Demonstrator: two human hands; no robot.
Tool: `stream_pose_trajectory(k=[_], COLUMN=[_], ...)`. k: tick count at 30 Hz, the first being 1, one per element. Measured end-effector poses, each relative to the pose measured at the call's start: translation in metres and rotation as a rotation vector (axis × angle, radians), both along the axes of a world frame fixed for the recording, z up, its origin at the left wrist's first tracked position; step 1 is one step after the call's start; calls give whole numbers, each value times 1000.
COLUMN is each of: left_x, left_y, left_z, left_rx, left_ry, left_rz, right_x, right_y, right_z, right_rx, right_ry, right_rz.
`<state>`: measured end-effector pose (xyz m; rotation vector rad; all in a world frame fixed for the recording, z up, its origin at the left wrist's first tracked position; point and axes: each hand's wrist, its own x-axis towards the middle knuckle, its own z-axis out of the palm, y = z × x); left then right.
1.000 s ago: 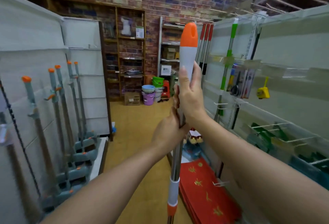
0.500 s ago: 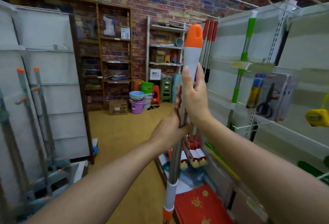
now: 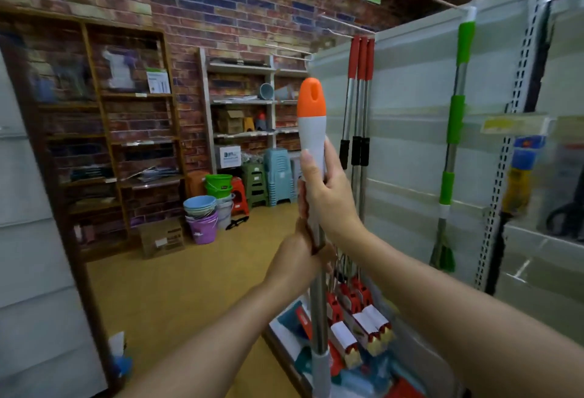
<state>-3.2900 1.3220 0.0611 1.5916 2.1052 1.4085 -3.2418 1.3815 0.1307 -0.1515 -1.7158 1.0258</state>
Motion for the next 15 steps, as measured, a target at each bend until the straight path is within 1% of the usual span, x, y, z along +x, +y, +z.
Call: stream_pose_trajectory(k=[4, 8, 12, 15], left_x=[-72, -124, -176, -211], left_y=[37, 74, 117, 144], left_z=[14, 27, 23, 15], left_rx=[3, 23, -8, -38], left_ry=[12, 113, 83, 81], left_rz=[-97, -161, -209, -244], right_x=[-62, -107, -150, -185], right_y=[27, 61, 102, 136], right_z=[14, 25, 23, 10], right_rx=[-14, -24, -30, -27], right_ry=[39, 63, 64, 48], right_rz=[-75, -134, -187, -170])
